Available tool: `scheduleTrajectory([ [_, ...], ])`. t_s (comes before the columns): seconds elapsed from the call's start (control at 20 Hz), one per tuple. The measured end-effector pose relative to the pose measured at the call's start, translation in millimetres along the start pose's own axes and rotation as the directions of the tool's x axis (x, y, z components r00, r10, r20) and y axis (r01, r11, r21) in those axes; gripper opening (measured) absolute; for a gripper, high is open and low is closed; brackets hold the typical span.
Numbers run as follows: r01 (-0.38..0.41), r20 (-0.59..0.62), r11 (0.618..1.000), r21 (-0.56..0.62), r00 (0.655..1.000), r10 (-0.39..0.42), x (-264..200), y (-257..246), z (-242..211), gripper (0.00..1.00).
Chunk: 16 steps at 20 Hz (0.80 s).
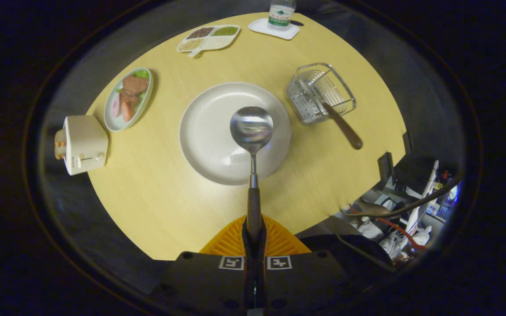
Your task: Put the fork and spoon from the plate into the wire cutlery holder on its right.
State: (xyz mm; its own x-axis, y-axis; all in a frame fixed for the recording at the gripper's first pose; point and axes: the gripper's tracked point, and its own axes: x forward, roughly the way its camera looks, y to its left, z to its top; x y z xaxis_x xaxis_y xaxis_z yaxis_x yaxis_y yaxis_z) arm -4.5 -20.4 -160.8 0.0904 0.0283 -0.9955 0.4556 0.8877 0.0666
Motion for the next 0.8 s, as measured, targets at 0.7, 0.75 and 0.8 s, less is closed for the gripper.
scheduleTrajectory([
  [0.7, -0.048, -0.137, 0.972, 0.231, 0.987, 0.081, 4.2, -66.5, 74.7, 0.05],
  [0.75, -0.052, -0.144, 0.970, 0.238, 0.986, 0.088, 7.3, -67.0, 79.3, 0.05],
  [0.8, -0.056, -0.154, 0.969, 0.241, 0.983, 0.095, 10.7, -67.7, 83.6, 0.05],
])
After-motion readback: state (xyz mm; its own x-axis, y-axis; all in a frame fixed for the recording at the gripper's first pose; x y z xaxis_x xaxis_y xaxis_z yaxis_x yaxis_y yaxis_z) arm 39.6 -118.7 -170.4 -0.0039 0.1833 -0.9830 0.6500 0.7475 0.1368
